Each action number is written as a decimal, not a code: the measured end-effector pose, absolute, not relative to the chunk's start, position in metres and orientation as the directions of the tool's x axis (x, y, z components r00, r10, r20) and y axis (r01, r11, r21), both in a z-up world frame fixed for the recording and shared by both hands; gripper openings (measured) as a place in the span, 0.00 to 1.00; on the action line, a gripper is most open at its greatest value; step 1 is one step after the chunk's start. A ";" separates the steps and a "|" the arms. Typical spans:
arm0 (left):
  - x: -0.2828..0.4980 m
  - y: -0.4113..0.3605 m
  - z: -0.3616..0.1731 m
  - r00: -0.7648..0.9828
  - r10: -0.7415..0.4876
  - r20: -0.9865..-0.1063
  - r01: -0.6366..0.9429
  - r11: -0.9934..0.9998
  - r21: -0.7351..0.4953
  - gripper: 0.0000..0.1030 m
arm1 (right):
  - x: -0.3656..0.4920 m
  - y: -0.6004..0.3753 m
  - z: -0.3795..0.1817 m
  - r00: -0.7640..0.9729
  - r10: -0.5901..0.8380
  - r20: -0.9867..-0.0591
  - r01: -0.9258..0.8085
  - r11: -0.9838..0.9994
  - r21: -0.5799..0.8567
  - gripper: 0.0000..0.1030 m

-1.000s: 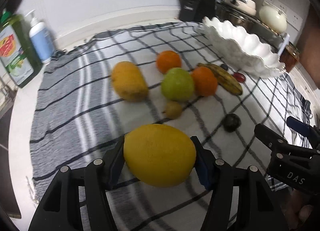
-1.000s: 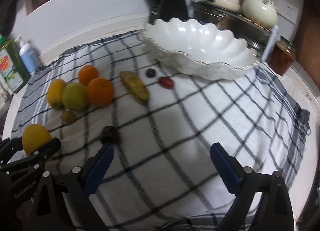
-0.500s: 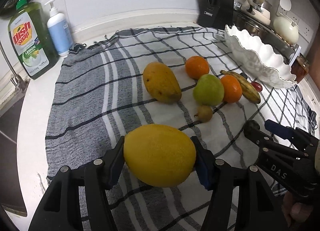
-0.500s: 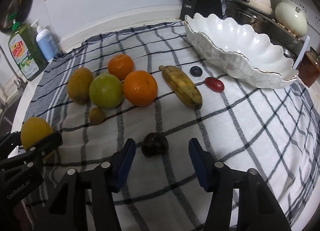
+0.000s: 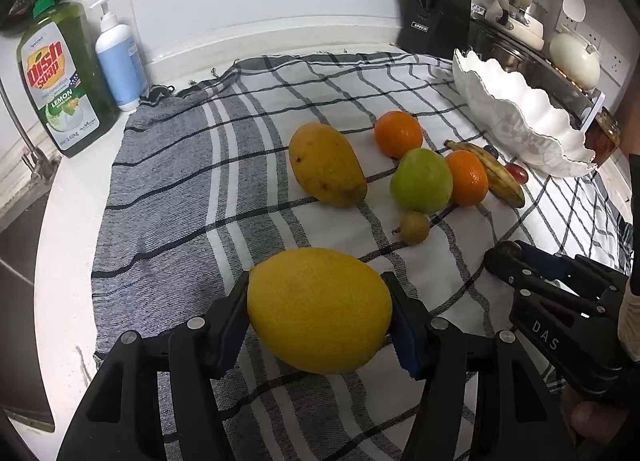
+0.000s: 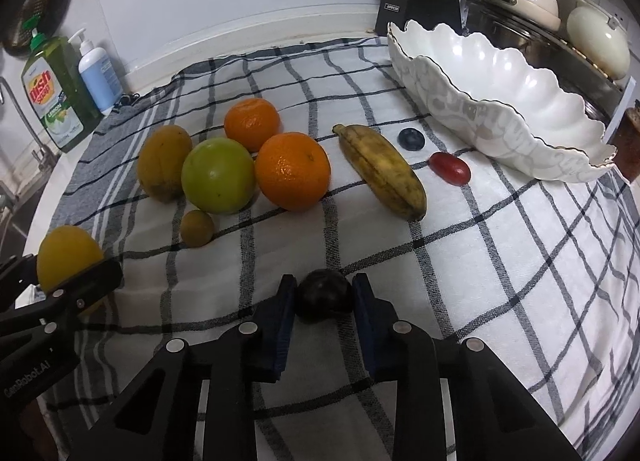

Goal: Organize fruits
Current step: 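Lift the grapefruit with the left gripper while the right gripper grasps the dark plum, then carry the grapefruit and plum over the white bowl with both grippers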

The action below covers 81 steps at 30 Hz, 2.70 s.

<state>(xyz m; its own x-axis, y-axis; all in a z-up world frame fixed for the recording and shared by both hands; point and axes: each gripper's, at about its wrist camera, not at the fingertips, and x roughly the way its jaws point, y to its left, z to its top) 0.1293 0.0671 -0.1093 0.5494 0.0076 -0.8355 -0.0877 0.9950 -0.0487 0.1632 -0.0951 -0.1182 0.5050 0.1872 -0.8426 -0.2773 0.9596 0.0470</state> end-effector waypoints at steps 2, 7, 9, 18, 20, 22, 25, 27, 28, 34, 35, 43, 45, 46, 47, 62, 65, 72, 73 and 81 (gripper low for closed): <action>0.128 0.067 -0.107 0.553 0.008 -0.833 -0.086 0.995 -0.048 0.59 | 0.161 -0.097 -0.116 0.511 0.186 -0.839 -0.273 0.961 0.047 0.28; 0.123 0.063 -0.100 0.567 0.006 -0.823 -0.081 0.996 -0.049 0.59 | 0.155 -0.102 -0.105 0.535 0.187 -0.824 -0.269 0.962 0.045 0.28; 0.121 0.061 -0.096 0.577 0.002 -0.817 -0.079 0.995 -0.054 0.59 | 0.151 -0.105 -0.100 0.546 0.187 -0.817 -0.264 0.963 0.045 0.28; 0.119 0.042 -0.078 0.607 -0.023 -0.794 -0.039 0.998 -0.058 0.59 | 0.142 -0.125 -0.080 0.587 0.176 -0.790 -0.226 0.973 0.049 0.28; 0.121 0.036 -0.074 0.613 -0.030 -0.789 -0.026 0.998 -0.058 0.59 | 0.142 -0.131 -0.076 0.592 0.174 -0.787 -0.215 0.975 0.054 0.28; 0.122 0.031 -0.070 0.620 -0.037 -0.784 -0.014 0.998 -0.058 0.59 | 0.142 -0.137 -0.073 0.600 0.172 -0.781 -0.203 0.977 0.060 0.28; 0.125 0.021 -0.064 0.631 -0.041 -0.775 0.001 0.999 -0.052 0.59 | 0.142 -0.147 -0.069 0.613 0.168 -0.772 -0.187 0.980 0.065 0.28; 0.129 0.016 -0.062 0.633 -0.047 -0.772 0.013 0.999 -0.050 0.59 | 0.143 -0.155 -0.065 0.625 0.159 -0.764 -0.171 0.983 0.064 0.28; 0.131 0.013 -0.060 0.634 -0.051 -0.771 0.020 0.999 -0.050 0.59 | 0.144 -0.158 -0.064 0.630 0.155 -0.761 -0.164 0.984 0.065 0.28; 0.146 -0.006 -0.049 0.657 -0.077 -0.750 0.064 0.997 -0.046 0.59 | 0.150 -0.177 -0.057 0.656 0.125 -0.744 -0.122 0.991 0.059 0.28; 0.150 -0.009 -0.046 0.663 -0.081 -0.744 0.070 0.996 -0.047 0.59 | 0.153 -0.181 -0.054 0.663 0.119 -0.739 -0.115 0.992 0.057 0.28; 0.176 -0.033 -0.026 0.701 -0.130 -0.702 0.132 0.990 -0.051 0.59 | 0.170 -0.204 -0.035 0.705 0.089 -0.704 -0.066 0.996 0.060 0.28; 0.182 -0.039 -0.021 0.709 -0.141 -0.691 0.148 0.988 -0.049 0.59 | 0.173 -0.210 -0.031 0.713 0.080 -0.696 -0.054 0.997 0.059 0.28; 0.186 -0.042 -0.018 0.711 -0.151 -0.687 0.157 0.986 -0.054 0.59 | 0.176 -0.213 -0.029 0.718 0.073 -0.693 -0.049 0.997 0.055 0.28; 0.191 -0.046 -0.016 0.713 -0.166 -0.681 0.171 0.983 -0.062 0.59 | 0.179 -0.216 -0.026 0.722 0.065 -0.689 -0.043 0.998 0.049 0.28; 0.260 -0.094 -0.004 0.705 -0.268 -0.657 0.285 0.955 -0.084 0.59 | 0.232 -0.252 -0.013 0.739 0.013 -0.674 0.005 1.000 0.026 0.28; 0.276 -0.103 -0.007 0.692 -0.279 -0.666 0.303 0.950 -0.083 0.59 | 0.245 -0.258 -0.017 0.730 0.004 -0.683 0.015 1.000 0.022 0.28; 0.302 -0.120 -0.027 0.649 -0.289 -0.704 0.331 0.940 -0.080 0.59 | 0.270 -0.269 -0.034 0.694 0.008 -0.720 0.017 0.999 0.028 0.28; 0.305 -0.122 -0.030 0.644 -0.288 -0.708 0.333 0.939 -0.078 0.59 | 0.274 -0.270 -0.038 0.685 0.009 -0.729 0.018 0.999 0.030 0.28; 0.322 -0.133 -0.049 0.597 -0.290 -0.748 0.357 0.931 -0.077 0.59 | 0.288 -0.275 -0.056 0.651 0.017 -0.759 0.006 1.000 0.028 0.28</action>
<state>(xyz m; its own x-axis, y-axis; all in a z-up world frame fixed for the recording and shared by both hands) 0.3215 -0.1331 -0.0494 0.5968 -0.2900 -0.7481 0.3565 0.9311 -0.0766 0.2879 -0.2751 -0.0555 0.6512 0.0170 -0.7588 0.0065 0.9996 0.0279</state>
